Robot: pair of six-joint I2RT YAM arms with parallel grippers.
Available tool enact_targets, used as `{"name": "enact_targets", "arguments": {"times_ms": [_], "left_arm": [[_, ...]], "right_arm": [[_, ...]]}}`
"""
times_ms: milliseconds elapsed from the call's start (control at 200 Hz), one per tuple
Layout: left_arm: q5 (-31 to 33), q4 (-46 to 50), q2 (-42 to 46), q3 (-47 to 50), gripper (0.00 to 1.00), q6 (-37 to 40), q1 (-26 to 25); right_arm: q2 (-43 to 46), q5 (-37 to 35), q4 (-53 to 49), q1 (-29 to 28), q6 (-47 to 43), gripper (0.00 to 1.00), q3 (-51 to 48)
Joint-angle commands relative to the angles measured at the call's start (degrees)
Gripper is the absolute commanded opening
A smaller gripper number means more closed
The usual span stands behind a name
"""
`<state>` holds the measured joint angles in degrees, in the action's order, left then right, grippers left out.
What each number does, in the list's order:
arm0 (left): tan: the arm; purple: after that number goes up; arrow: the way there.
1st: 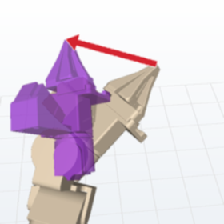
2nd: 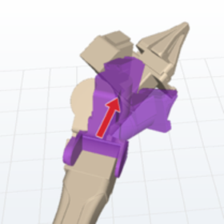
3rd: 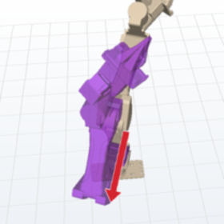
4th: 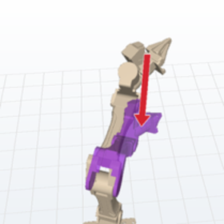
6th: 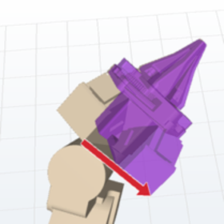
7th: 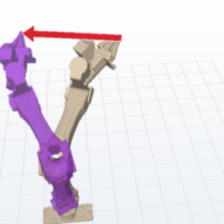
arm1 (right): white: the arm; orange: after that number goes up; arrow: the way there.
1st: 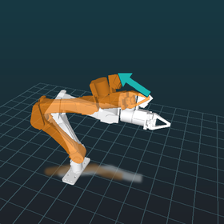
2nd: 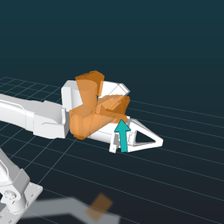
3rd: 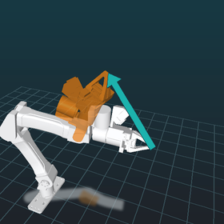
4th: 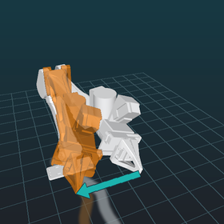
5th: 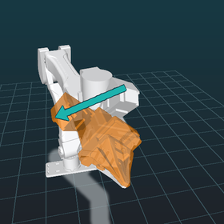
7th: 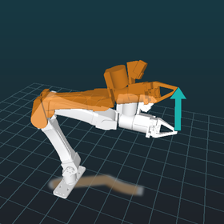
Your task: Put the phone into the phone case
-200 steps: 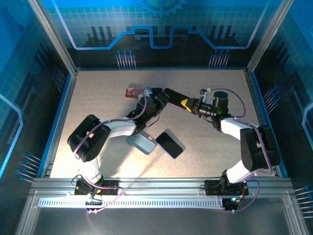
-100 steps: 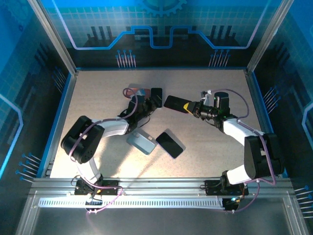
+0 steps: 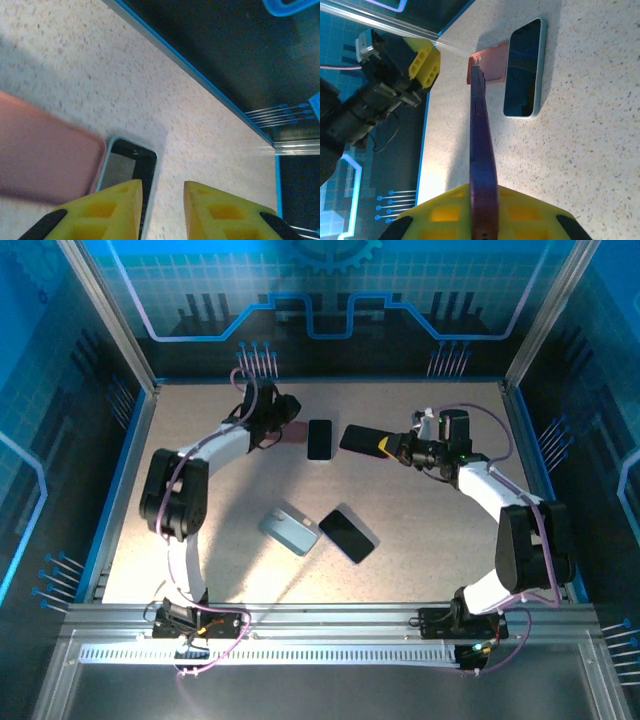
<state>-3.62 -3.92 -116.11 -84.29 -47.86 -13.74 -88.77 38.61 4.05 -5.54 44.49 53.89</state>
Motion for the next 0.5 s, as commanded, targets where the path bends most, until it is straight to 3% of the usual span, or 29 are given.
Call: {"name": "enact_targets", "arguments": {"times_ms": [0,250,495], "left_arm": [[-2.0,12.1,-7.7,-7.4,0.28,3.7,1.8],[-2.0,19.9,-17.0,-18.1,0.26,5.3,4.0],[-2.2,23.8,-15.0,-11.9,0.25,5.4,4.0]], "right_arm": [[-1.9,2.5,0.7,1.4,-0.4,0.00,2.3],[-2.5,2.2,-0.7,2.5,-0.7,0.00,3.2],[-2.5,2.3,-1.7,2.6,-0.5,0.00,4.4]]}}
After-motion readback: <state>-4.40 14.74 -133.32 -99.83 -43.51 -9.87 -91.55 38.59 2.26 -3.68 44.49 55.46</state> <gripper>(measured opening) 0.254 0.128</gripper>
